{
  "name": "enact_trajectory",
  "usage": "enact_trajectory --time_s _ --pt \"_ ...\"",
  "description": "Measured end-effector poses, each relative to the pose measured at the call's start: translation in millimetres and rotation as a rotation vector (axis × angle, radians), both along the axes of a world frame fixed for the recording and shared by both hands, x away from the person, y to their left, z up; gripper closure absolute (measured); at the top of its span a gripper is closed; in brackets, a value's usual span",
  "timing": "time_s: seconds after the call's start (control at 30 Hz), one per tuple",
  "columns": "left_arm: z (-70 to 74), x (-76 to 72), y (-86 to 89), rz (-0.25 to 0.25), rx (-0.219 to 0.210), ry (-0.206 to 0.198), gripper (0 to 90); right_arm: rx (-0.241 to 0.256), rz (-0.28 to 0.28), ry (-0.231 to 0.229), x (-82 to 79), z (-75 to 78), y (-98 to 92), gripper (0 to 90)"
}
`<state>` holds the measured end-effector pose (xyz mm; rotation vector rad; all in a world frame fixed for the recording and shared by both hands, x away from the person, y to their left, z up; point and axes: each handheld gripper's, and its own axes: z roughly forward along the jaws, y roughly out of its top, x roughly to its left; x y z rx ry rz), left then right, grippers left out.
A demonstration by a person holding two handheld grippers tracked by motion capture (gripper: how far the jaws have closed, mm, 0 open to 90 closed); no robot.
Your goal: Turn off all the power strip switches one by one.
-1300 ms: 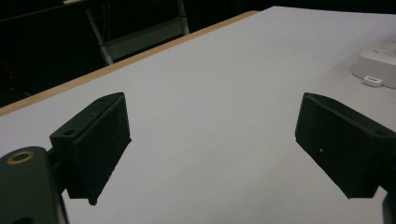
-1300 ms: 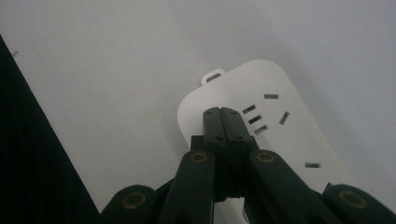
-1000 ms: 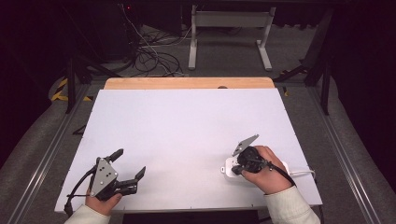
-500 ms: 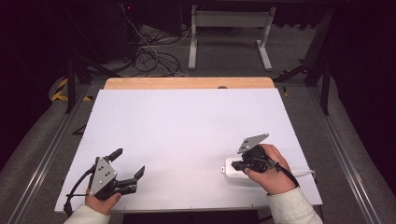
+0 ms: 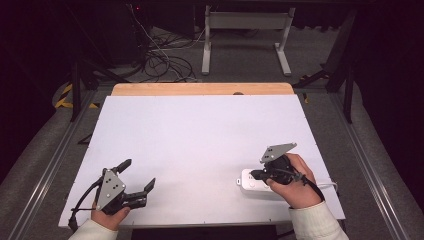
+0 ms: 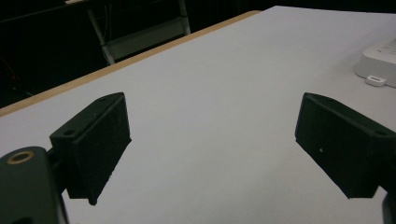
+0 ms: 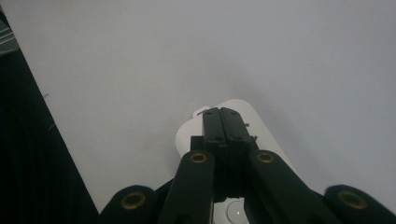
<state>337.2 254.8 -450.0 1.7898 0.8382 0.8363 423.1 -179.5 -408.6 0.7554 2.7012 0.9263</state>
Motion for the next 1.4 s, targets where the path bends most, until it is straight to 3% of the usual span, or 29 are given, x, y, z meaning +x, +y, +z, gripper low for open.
enact_trajectory --time_s 0.23,0.5,0.87,1.1,1.4 --pt "0.0 0.0 0.0 0.000 0.000 -0.001 11.0 -0.001 -0.013 -0.004 -2.5 3.1 -4.6 90.0" --pt "0.1 -0.2 0.1 0.002 -0.002 0.000 10.9 -0.010 -0.044 -0.003 -7.3 6.5 -26.0 90.0" --pt "-0.2 0.2 -0.1 0.004 -0.001 0.000 10.9 -0.006 -0.060 0.008 -13.1 -0.6 -40.4 90.0" --pt "0.0 -0.2 -0.2 0.005 0.004 -0.002 10.9 -0.029 -0.025 0.046 -9.1 -12.8 -34.0 90.0" --pt "0.0 -0.2 0.0 0.004 0.006 -0.003 10.9 -0.068 -0.034 0.078 -4.6 -23.8 -31.9 90.0"
